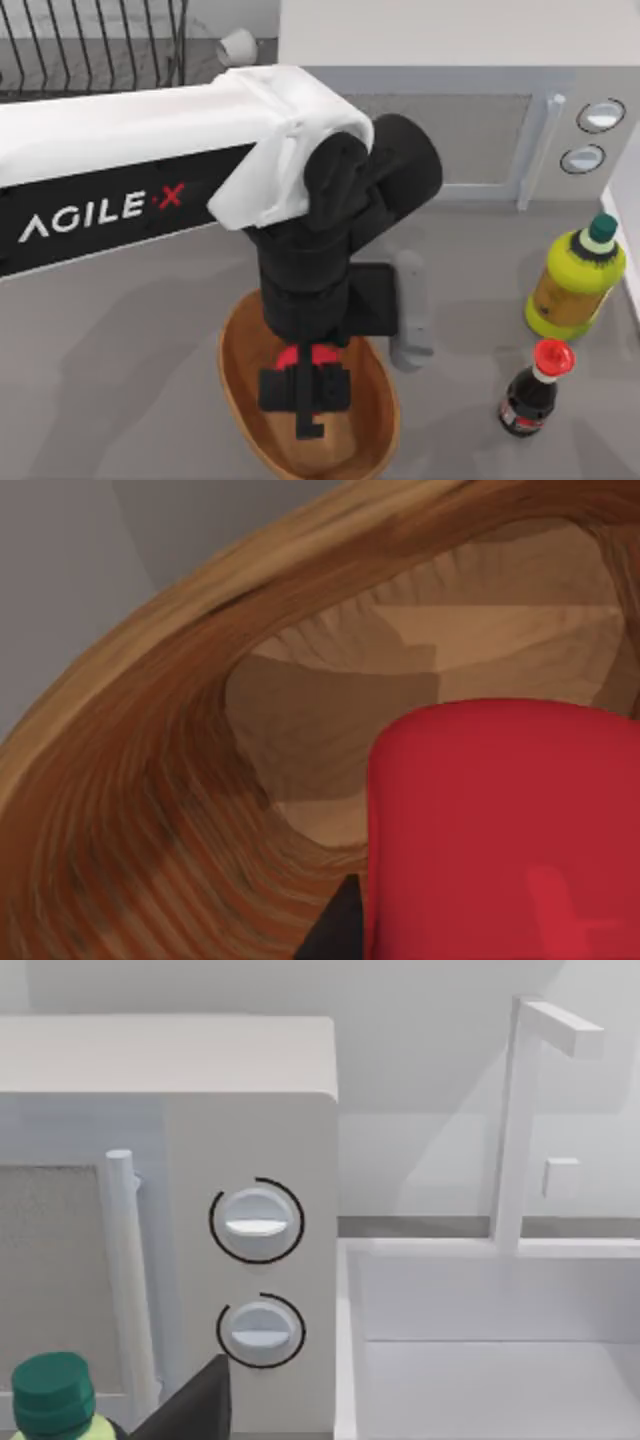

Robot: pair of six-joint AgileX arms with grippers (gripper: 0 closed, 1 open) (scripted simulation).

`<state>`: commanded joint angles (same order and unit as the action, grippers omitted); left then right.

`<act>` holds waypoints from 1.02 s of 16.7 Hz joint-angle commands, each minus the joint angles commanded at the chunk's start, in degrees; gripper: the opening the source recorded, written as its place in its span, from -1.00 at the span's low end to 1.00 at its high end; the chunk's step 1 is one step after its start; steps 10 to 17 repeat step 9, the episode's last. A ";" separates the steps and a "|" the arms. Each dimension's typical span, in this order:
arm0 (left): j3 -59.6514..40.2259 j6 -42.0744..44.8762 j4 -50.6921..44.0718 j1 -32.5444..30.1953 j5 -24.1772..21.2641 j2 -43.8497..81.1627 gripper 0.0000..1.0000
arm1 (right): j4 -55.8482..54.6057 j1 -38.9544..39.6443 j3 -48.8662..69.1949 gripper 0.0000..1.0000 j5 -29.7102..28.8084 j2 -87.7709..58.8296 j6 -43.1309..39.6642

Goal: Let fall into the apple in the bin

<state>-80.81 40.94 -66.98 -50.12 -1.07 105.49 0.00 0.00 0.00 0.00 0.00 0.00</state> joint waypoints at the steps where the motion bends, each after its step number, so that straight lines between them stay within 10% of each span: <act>1: 0.00 0.00 0.00 0.00 0.00 0.00 0.66 | 0.00 0.00 0.00 1.00 0.00 0.00 0.00; 4: 0.00 0.00 0.00 0.00 0.00 0.00 1.00 | 0.00 0.00 0.00 1.00 0.00 0.00 0.00; 17: 0.00 0.00 0.00 0.00 0.00 0.00 1.00 | 0.00 0.00 0.00 1.00 0.00 0.00 0.00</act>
